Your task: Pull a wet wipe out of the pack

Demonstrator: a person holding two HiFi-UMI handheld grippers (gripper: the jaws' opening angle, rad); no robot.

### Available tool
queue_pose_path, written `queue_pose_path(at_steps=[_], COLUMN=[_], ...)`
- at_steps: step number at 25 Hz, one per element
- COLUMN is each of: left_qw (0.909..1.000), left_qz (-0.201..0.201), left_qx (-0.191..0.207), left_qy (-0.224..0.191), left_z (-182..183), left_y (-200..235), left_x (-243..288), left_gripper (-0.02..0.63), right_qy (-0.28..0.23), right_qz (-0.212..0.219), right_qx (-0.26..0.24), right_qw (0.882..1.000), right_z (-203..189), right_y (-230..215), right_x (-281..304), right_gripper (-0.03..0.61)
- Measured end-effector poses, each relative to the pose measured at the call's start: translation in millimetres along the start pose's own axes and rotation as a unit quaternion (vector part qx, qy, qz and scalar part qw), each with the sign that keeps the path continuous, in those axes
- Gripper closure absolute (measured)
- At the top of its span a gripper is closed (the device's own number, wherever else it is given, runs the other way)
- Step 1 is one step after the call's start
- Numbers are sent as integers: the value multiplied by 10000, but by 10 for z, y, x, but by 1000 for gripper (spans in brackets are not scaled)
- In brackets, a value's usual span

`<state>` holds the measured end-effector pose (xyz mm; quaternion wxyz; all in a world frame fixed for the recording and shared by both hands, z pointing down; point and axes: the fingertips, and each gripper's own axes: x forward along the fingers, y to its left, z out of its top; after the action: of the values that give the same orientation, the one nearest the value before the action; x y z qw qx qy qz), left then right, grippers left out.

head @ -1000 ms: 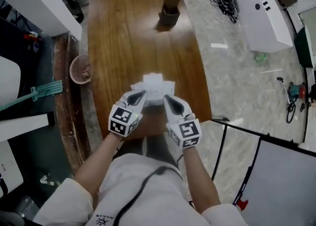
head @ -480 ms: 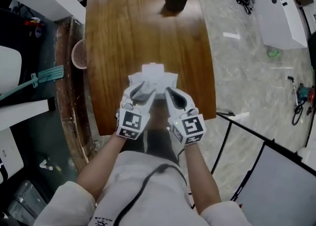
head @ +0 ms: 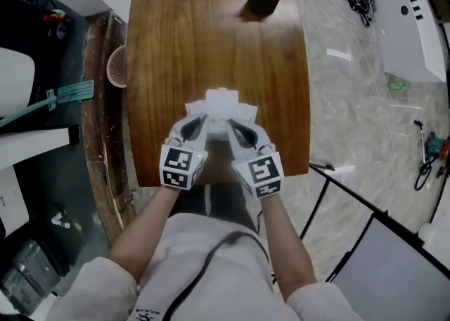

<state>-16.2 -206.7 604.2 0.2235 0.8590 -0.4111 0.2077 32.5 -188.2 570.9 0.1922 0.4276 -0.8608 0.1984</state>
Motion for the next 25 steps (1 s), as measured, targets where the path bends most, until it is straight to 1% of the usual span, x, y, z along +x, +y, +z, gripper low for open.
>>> queue_pose_path(at_steps=[2, 4, 5, 8, 10, 15, 21, 22, 23, 25], left_qw=[10000, 10000, 10000, 9999, 9999, 9999, 9998, 9998, 9998, 9998], left_qz=[0, -9, -25, -58, -52, -86, -139, -141, -141, -147], left_qx=[-36, -55, -72, -111, -99, -132, -134, -130, -129, -137], left_qy=[17, 24, 13, 2, 1, -33, -70, -75, -77, -80], left_z=[-38, -60, -63, -95, -117, -96, -67, -63, -62, -63], left_y=[16, 23, 21, 15, 24, 30, 23, 23, 23, 23], left_x=[11, 9, 5, 1, -7, -28, -46, -46, -46, -44], left_gripper=[604, 604, 604, 604, 604, 604, 604, 604, 604, 604], right_qy=[201, 457, 585, 916, 1116, 1403, 1729, 1749, 1759, 1722], right_qz=[186, 349, 422, 588, 612, 680, 732, 734, 745, 773], right_qx=[-367, -752, -930, -1373, -1559, -1577, -1715, -1752, -1762, -1670], right_qw=[9990, 9955, 9930, 9845, 9795, 9751, 9671, 9661, 9656, 9677], right_z=[-3, -29, -51, -138, -184, -217, -265, -265, -263, -251], right_y=[66, 122, 147, 198, 204, 186, 160, 155, 152, 146], right_x=[80, 149, 180, 269, 320, 394, 411, 412, 412, 407], right_gripper=[561, 509, 496, 471, 468, 469, 532, 554, 569, 569])
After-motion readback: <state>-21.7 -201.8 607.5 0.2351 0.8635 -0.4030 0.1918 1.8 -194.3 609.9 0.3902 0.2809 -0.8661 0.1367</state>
